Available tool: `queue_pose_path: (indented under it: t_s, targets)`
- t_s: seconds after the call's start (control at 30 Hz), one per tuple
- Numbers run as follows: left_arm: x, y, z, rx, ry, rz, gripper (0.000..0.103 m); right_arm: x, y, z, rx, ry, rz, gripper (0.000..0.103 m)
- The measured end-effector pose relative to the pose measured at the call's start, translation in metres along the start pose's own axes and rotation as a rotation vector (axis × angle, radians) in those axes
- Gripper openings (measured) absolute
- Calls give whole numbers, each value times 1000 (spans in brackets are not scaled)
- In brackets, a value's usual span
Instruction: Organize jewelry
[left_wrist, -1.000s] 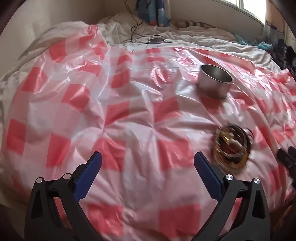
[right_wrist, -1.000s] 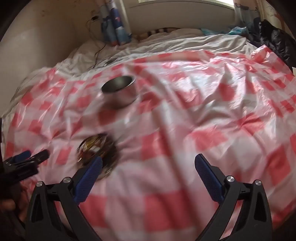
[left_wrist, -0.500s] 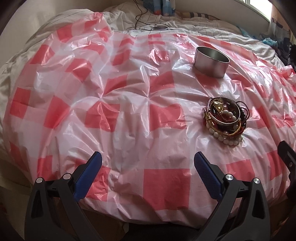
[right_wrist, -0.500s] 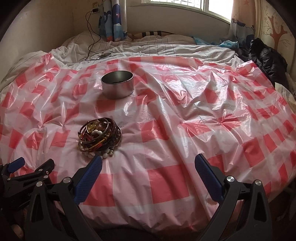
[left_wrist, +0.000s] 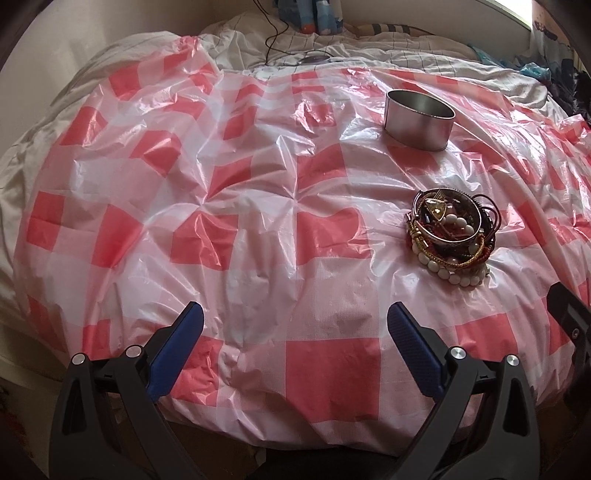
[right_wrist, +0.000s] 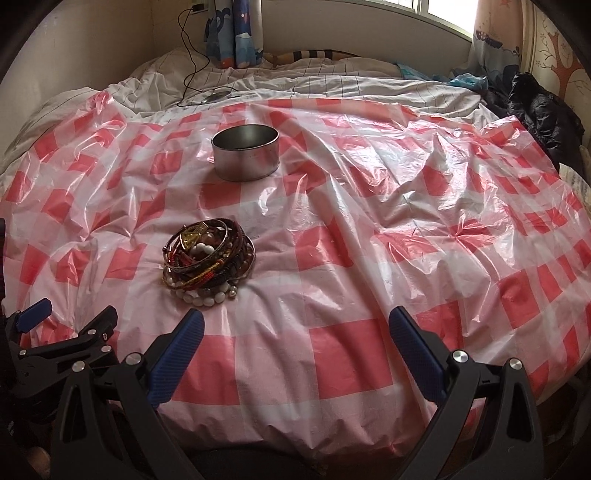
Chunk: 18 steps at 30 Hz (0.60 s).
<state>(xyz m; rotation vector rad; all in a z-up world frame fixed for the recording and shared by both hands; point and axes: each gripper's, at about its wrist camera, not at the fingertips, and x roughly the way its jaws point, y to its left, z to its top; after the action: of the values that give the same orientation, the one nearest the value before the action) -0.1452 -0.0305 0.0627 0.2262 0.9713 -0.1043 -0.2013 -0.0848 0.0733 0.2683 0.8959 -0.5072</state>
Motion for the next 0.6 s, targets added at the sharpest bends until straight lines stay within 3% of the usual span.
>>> queue_pose_path:
  t_s: [0.4,0.6]
  targets:
    - [-4,-9,0,36,-40,-14,96,-6,19,0,-88,-57,-56,96]
    - [-3,-5,1,19,-33,-37,96,-7,13,2,-71,-65,-55,96]
